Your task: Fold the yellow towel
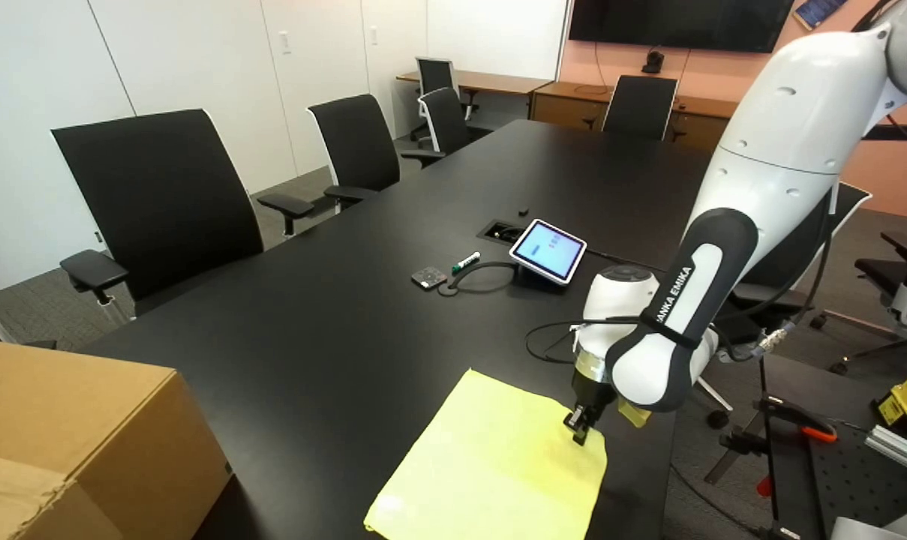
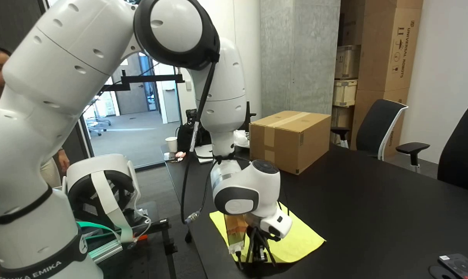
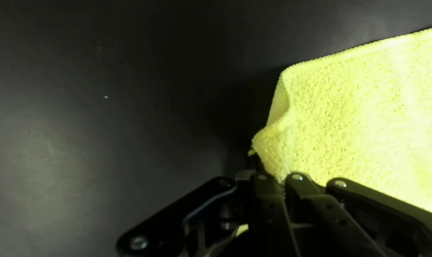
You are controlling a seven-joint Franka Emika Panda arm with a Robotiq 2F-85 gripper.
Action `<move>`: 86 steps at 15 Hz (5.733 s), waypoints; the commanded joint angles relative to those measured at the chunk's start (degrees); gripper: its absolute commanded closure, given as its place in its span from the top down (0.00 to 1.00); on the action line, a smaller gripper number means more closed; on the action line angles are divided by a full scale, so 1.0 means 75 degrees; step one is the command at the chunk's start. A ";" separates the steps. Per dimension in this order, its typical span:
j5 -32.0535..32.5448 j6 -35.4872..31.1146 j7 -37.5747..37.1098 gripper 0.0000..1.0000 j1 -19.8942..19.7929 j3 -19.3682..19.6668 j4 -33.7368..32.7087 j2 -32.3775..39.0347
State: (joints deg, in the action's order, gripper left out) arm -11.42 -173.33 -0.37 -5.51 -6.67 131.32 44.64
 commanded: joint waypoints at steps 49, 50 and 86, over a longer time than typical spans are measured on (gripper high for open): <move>-0.0870 0.4996 -0.1726 1.00 0.1311 -0.0140 -0.2852 -0.0200; -0.0864 0.4902 -0.1767 1.00 0.1472 -0.0173 -0.2663 -0.0246; 0.0318 0.0887 -0.2084 1.00 0.3768 0.0638 -0.1993 0.1073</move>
State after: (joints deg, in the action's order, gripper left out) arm -11.11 -164.66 -13.45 20.24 -3.41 117.71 51.13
